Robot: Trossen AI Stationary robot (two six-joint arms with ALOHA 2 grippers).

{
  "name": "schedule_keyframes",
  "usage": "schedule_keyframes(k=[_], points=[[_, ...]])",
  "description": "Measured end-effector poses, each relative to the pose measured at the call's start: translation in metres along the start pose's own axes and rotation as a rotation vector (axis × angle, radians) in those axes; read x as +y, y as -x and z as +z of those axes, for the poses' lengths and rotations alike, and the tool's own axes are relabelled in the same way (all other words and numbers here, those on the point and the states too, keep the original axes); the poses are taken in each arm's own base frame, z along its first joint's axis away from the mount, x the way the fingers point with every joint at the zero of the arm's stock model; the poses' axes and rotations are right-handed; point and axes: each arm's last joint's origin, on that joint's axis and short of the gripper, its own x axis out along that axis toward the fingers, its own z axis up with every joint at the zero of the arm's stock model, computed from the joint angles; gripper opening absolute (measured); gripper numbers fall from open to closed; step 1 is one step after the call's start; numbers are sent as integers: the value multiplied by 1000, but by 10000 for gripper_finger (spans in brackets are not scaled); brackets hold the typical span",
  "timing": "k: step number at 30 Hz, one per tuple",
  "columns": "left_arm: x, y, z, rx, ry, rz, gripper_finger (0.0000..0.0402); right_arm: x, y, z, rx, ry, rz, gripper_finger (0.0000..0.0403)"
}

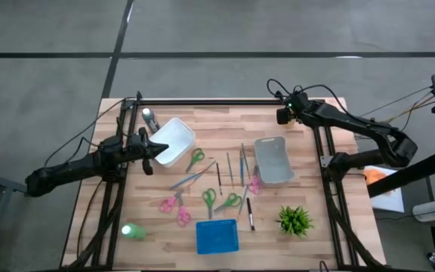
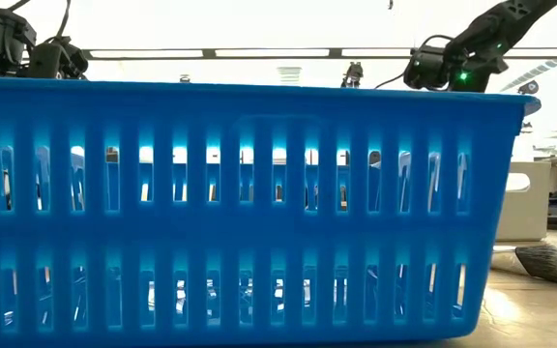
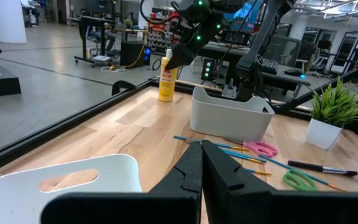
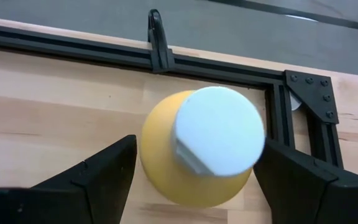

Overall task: Pick & Place Paint Supplies
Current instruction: Put the yellow paint bottle into the white bin

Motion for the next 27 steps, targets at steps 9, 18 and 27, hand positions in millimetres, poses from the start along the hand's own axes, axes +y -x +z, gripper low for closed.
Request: schedule_keyframes(k=[9,18,27], points=[[0,0,0,0,0,0,0,1,-5,0,14,3,-15,286],[0,0,0,0,0,0,0,1,-6,0,14,9,-18,221],[0,0,0,0,0,0,0,0,-6,-1,15,8,-19,218]])
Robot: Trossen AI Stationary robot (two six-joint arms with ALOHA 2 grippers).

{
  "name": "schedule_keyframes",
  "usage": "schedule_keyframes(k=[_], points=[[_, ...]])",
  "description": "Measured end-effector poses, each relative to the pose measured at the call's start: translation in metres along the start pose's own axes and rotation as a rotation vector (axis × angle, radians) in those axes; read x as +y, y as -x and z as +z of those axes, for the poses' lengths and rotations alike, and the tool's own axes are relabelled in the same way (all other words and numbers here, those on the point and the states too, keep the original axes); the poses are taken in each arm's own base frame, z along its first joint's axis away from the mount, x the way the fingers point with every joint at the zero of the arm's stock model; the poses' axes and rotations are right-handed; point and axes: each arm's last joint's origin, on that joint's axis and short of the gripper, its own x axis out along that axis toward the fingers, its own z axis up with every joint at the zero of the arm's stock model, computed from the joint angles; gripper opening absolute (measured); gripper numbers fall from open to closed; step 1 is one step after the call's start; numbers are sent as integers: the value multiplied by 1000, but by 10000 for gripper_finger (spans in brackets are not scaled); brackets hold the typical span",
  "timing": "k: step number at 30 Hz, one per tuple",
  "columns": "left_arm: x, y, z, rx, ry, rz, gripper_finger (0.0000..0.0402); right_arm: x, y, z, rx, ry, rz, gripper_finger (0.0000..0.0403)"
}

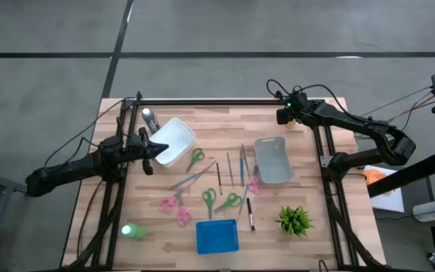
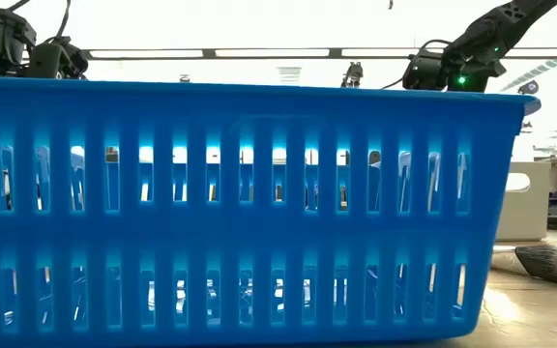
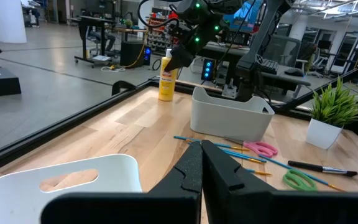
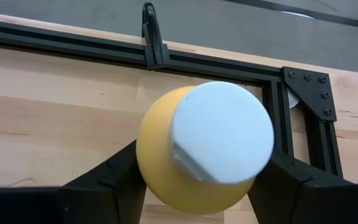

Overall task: Pick & Place Paint Supplies
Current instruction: Put the yellow paint bottle into the white bin

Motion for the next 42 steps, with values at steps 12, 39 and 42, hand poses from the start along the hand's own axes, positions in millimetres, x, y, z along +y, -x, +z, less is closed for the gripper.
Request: schedule_keyframes(k=[12,39,42], points=[[0,0,0,0,0,0,0,-4,8,2,-31,-8,3,217],[0,0,0,0,0,0,0,30,85,40,-182,230,419,217],[0,0,0,0,0,0,0,45,94,45,-217,274,469,217]])
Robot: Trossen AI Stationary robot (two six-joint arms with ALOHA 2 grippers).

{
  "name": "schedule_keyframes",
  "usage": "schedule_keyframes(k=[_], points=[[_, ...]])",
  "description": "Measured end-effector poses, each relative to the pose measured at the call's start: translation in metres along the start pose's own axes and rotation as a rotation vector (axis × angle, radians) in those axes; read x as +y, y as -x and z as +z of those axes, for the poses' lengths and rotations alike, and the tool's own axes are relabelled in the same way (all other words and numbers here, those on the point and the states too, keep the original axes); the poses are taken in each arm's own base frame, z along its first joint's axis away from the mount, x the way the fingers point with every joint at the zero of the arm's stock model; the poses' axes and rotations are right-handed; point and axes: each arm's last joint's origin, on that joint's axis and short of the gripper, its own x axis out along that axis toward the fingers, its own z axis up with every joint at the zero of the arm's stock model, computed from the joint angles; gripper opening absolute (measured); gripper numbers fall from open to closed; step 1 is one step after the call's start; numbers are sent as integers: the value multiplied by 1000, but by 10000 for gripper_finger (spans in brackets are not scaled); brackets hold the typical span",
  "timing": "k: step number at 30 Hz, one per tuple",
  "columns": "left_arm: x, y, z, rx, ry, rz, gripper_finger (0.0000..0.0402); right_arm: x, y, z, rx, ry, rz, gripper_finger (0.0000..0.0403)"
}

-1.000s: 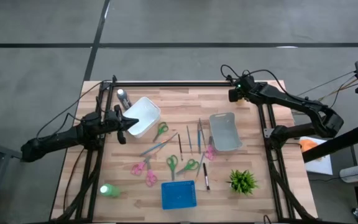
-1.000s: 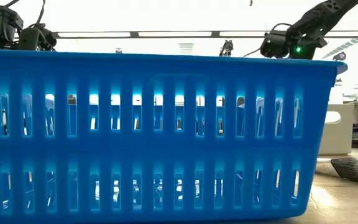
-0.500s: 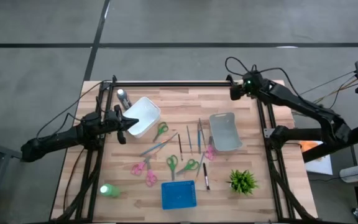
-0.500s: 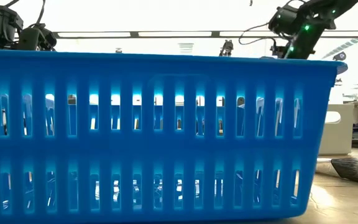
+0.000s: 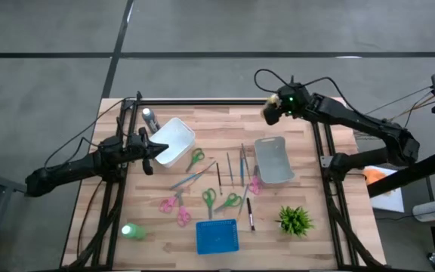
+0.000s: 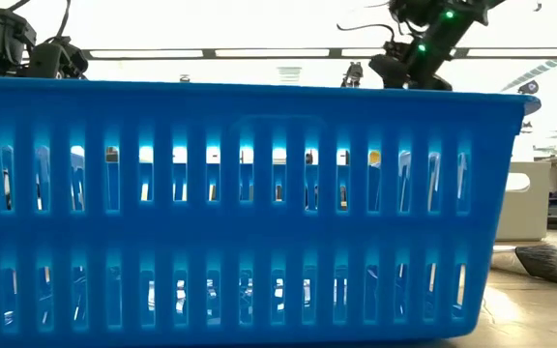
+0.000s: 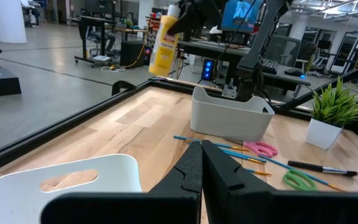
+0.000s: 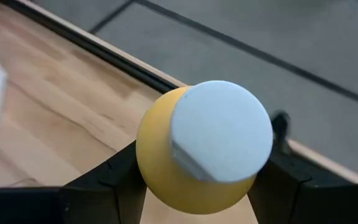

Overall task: Pick & Place Paint Supplies
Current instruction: Put the yellow paint bottle into the white bin

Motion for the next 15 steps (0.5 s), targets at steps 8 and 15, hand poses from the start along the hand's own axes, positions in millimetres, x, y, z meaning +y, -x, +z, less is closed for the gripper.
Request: schedule_keyframes(k=[8,15], points=[[0,0,0,0,0,0,0,43,-11,28,-18,126,106,217],[0,0,0,0,0,0,0,73,-37,50,0,202,256,217]])
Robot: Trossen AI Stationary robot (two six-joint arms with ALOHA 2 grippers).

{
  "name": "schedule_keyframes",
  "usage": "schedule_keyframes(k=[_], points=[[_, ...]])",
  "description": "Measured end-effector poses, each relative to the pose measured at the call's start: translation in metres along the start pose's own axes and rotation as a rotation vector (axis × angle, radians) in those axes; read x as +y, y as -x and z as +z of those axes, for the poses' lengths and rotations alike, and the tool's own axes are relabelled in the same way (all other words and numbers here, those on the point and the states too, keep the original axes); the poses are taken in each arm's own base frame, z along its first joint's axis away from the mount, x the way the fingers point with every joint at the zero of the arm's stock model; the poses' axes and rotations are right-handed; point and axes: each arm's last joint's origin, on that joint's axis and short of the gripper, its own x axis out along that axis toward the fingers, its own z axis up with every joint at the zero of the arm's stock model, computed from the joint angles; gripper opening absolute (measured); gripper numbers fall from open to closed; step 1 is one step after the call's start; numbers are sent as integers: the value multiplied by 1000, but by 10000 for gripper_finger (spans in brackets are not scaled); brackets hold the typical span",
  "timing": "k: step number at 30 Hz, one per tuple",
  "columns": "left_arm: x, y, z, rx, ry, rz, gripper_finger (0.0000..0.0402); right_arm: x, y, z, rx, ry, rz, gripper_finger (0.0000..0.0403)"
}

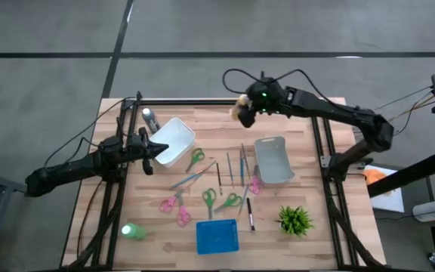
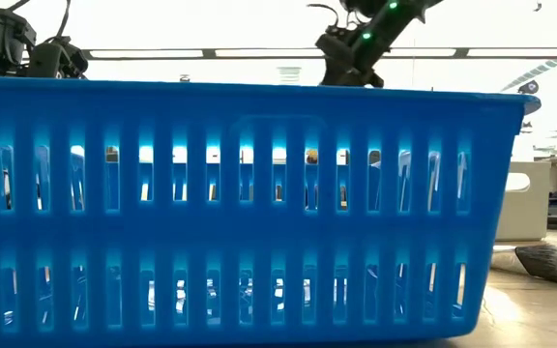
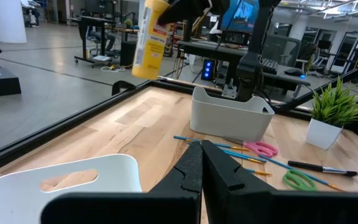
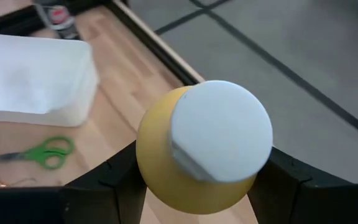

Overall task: Pick & Place Paint Supplies
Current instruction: Put the yellow paint bottle into the white bin

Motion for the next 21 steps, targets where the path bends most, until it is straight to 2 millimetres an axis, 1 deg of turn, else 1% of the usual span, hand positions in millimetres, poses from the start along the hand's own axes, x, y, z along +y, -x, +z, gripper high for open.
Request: schedule_keyframes(k=[4,8,13,21], points=[[0,0,0,0,0,0,0,9,-18,12,4,39,78,217],[0,0,0,0,0,0,0,22,-34,21,7,94,128,217],[0,0,0,0,0,0,0,40,-43,32,-17,171,171,217],[0,0,0,0,0,0,0,68,-56,43,-39,274,278,217]])
